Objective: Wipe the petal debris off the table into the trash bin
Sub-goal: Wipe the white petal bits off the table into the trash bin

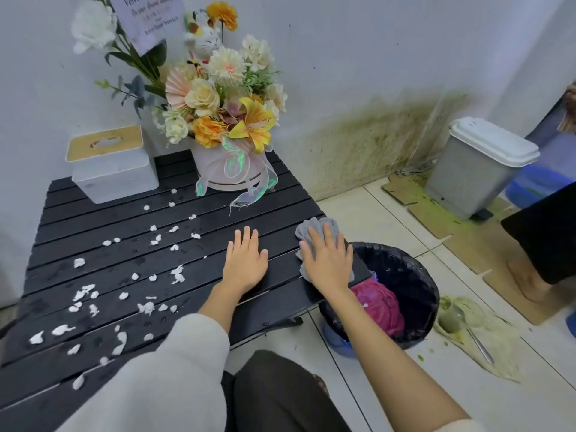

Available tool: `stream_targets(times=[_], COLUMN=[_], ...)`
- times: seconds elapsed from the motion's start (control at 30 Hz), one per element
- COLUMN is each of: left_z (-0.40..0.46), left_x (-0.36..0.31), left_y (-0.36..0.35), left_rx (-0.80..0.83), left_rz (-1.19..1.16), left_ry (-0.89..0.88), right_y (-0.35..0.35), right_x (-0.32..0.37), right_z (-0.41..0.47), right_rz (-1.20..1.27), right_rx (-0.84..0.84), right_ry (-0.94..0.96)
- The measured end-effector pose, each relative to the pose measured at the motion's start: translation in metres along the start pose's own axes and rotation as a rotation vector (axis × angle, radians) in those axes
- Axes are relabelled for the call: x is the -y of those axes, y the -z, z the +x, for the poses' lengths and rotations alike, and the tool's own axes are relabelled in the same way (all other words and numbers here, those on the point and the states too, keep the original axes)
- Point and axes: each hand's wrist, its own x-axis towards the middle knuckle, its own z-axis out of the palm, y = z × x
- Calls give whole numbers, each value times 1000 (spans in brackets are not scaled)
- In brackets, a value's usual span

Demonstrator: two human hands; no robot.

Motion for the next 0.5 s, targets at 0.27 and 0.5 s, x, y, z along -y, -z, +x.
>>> stream_targets(times=[0.27, 0.5], left_z=[-82, -111], left_x=[27, 39], left_y=[11, -10], left_rx=[-64, -241], left_rz=[-330, -255], left_ry=[11, -33], right_y=[33, -32], right_x=[43, 83], right_z=[-30, -88], right_rz=[209, -9], right_rx=[146, 68], right_ry=[104, 329])
